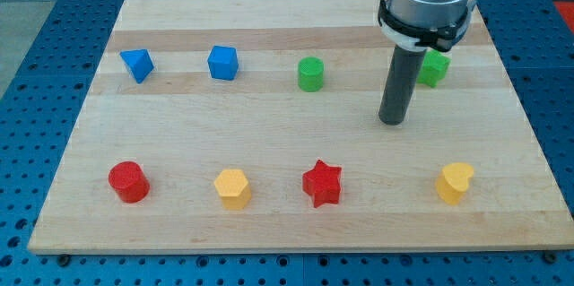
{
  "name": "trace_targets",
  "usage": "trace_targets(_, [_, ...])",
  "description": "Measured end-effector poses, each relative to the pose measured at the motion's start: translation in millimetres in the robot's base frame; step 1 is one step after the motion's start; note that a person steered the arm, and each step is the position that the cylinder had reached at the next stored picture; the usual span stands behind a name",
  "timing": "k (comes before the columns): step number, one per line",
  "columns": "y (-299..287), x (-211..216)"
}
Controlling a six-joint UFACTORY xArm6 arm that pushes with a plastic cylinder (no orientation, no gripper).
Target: Slightly move the green star towards right of the board
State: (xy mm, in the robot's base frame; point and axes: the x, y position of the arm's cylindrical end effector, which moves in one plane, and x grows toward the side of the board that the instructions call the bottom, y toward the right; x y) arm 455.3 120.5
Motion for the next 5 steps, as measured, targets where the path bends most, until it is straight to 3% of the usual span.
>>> trace_targets(3, [31,-82])
trace_targets(5, [43,-101])
